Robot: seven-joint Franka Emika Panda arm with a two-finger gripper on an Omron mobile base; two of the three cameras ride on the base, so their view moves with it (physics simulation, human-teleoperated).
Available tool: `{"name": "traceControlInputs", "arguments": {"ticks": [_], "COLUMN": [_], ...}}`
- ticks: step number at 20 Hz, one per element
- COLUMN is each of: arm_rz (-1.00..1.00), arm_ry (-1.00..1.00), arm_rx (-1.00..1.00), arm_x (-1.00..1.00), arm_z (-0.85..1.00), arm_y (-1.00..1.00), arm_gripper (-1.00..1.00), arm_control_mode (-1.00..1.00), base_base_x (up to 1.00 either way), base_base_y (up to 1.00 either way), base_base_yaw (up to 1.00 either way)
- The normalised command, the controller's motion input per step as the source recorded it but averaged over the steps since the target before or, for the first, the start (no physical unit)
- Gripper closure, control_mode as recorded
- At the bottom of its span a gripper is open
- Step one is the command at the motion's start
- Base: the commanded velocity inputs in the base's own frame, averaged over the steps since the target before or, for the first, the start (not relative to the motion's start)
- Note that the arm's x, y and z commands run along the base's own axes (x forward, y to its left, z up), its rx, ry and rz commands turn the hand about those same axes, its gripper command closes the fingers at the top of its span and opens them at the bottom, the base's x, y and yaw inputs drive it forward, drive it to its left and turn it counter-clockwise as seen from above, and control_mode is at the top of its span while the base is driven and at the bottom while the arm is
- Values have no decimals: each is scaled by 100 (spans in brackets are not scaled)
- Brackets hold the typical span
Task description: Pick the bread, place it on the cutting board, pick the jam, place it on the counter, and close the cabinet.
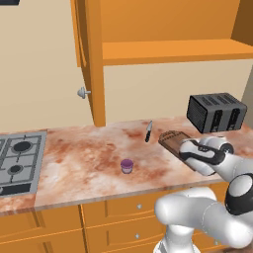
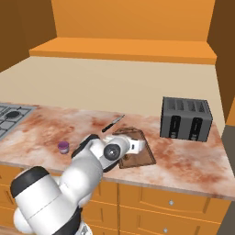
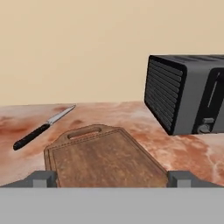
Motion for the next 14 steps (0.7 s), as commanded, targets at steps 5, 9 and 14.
{"name": "traceControlInputs", "arguments": {"ticks": [5,9,14], "arm_rz": [0,0,0], "arm_ry": [-4,-3,-4], "arm_rx": [0,0,0], "arm_x": [-14,-16,-24], "arm_z": [31,30,23], "arm_y": [-14,-13,-16], "arm_gripper": [-100,-100,-100], "arm_control_mode": [-100,-100,-100], "base_base_x": [0,0,0], "base_base_y": [0,0,0], "base_base_yaw": [0,0,0]}}
